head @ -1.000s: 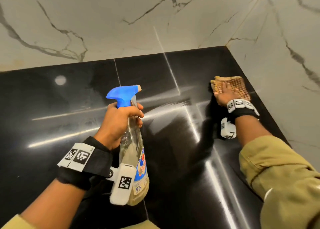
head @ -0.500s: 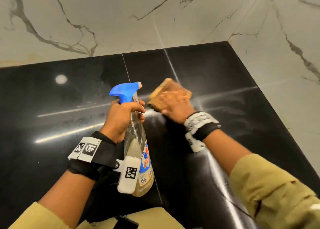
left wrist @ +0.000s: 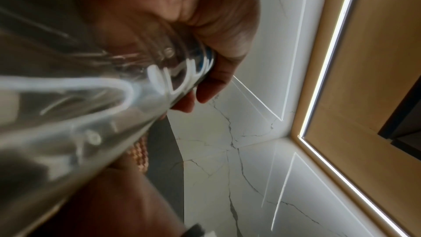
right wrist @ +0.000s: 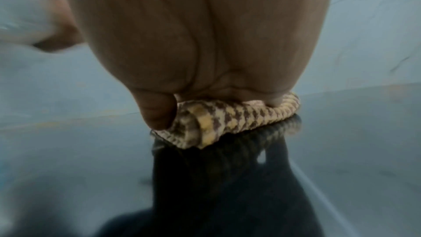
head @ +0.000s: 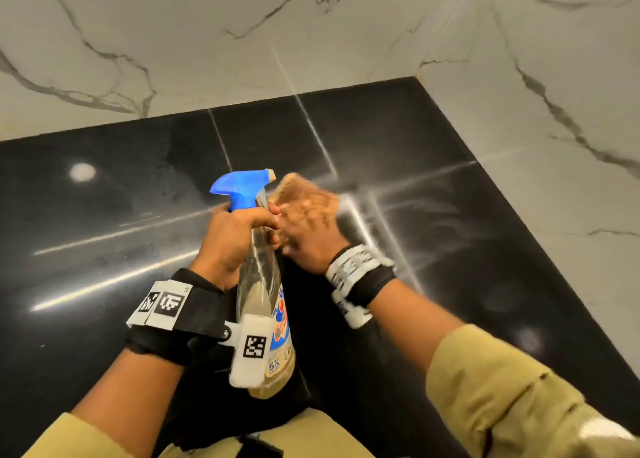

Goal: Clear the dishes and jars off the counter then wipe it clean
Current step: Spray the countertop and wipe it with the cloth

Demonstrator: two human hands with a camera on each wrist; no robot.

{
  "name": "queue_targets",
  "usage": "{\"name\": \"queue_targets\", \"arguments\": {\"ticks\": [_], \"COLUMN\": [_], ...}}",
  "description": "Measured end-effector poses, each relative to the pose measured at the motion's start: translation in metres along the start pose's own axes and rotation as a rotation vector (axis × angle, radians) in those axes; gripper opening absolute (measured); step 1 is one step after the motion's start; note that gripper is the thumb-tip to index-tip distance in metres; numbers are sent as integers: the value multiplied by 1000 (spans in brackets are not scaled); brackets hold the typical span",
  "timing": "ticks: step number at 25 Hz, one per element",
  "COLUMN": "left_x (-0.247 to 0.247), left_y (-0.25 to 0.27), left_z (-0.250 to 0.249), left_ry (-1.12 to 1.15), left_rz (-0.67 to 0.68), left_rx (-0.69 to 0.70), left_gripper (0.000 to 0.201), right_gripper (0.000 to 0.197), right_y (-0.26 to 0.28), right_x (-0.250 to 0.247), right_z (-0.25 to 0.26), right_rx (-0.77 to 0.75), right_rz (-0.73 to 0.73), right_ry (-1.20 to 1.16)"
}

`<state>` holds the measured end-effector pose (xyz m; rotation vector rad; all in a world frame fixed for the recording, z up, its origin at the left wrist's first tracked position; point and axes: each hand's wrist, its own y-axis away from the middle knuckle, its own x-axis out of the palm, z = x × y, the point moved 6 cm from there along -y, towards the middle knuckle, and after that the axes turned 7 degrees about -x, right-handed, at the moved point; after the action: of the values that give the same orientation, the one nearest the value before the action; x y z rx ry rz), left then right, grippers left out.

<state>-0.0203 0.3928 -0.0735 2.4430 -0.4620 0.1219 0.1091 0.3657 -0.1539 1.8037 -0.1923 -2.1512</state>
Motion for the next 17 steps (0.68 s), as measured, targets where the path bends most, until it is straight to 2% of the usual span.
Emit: {"name": "queue_targets", "arguments": {"ticks": [2, 3, 4, 5, 7, 9, 10, 12, 13, 14, 17], "left_x": [18, 24, 29, 33, 38, 44, 48, 57, 63, 68, 91], "left_y": [-2, -3, -4, -2, 2, 7, 9, 13, 13, 12, 14], "left_z": [3, 5, 7, 7, 8, 11, 12, 15, 16, 18, 28], "left_ry": [15, 4, -15, -37, -58, -88, -104, -119, -122, -124, -148], "left_rz": [33, 43, 50, 60, 84, 108, 121, 154, 167, 174, 220], "left_rx": [-27, -27, -17, -1, 33, 50, 51, 51, 47, 40, 0], "left_gripper": [12, 12, 11, 11, 10, 11, 11, 10, 10, 11, 12], "right_gripper": [65, 65, 66, 67, 74, 71, 67, 66, 67, 68, 67], "right_y": [21, 32, 43, 55, 81, 120, 137, 154, 148, 136, 116], "right_x": [21, 22, 11, 11, 0, -3, 0, 7, 12, 14, 33], "right_z": [15, -3, -26, -65, -154, -238, -264, -269, -254, -226, -100], "right_rx": [-48, -41, -9, 72, 348, 631, 756, 898, 859, 750, 310], "right_rz": [138, 134, 64, 18, -91, -71, -32, -11, -3, -10, -20], "right_ry": [10, -3, -11, -28, -16, -58, -147, -235, -179, -115, -83]}}
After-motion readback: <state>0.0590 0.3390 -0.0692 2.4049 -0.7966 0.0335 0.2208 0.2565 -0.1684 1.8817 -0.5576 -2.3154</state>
